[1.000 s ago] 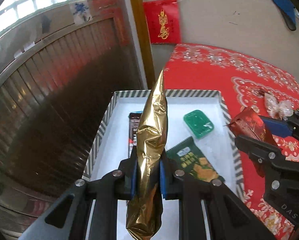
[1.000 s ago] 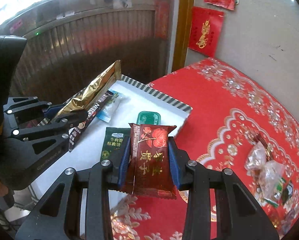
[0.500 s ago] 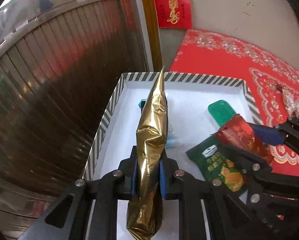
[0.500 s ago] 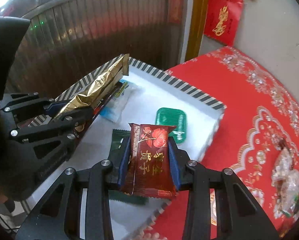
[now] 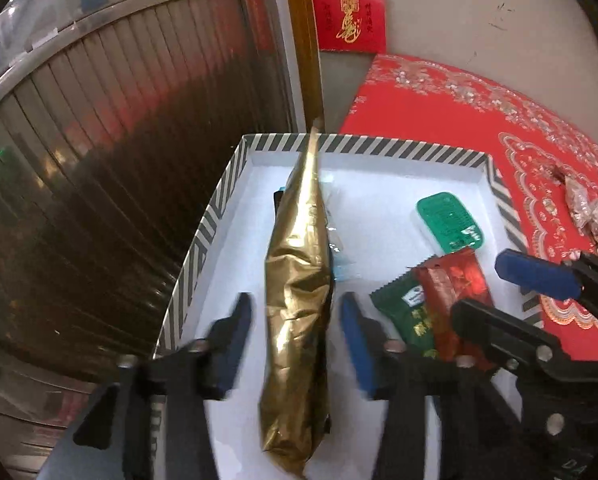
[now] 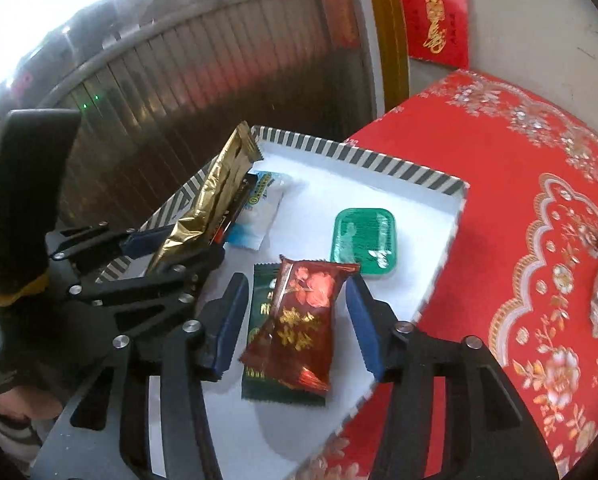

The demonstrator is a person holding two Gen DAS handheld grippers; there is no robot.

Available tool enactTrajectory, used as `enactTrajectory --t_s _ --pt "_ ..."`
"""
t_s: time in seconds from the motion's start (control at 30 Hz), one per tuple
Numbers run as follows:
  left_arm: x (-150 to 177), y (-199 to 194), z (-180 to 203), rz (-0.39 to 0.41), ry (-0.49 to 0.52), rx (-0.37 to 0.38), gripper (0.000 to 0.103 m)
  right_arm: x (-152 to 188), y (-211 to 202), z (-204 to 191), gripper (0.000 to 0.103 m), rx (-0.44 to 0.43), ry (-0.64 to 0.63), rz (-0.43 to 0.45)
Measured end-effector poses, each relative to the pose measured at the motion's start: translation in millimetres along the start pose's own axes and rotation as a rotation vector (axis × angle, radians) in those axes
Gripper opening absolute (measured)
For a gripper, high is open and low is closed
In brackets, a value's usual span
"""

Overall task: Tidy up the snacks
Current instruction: 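Open both tools to drop the gold packet and pastry in the tray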

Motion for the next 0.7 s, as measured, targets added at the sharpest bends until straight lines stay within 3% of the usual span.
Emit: enactTrajectory --t_s 0.2,0.3,0.4,0.7 --pt "1.8 -27.8 10.8 0.082 0.006 -0.027 0.081 13.7 -29.1 10.9 0.051 0.010 0.039 0.047" --pt "4.3 -39.2 22.5 0.108 0.017 -0.012 0.082 22.0 -48.2 18.8 0.052 0.032 0.057 0.073" --pt "8.5 -49.1 37.0 0.119 0.024 0.025 0.082 29.9 -66.7 26.9 0.063 0.054 0.078 0.094" --pt "20.4 -77.8 85.3 0.165 0.088 0.094 0.082 58.3 -127.0 57.9 0.063 0.168 0.108 0.158"
Point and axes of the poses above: each gripper's, at about its wrist camera, not at the fingertips, and y roughly the way its jaws point, z to its right, x to its underside, the point moved 4 cm from there along y, roughly the way its jaws point, and after that the axes turned 3 degrees about z, right-handed, at the moved point
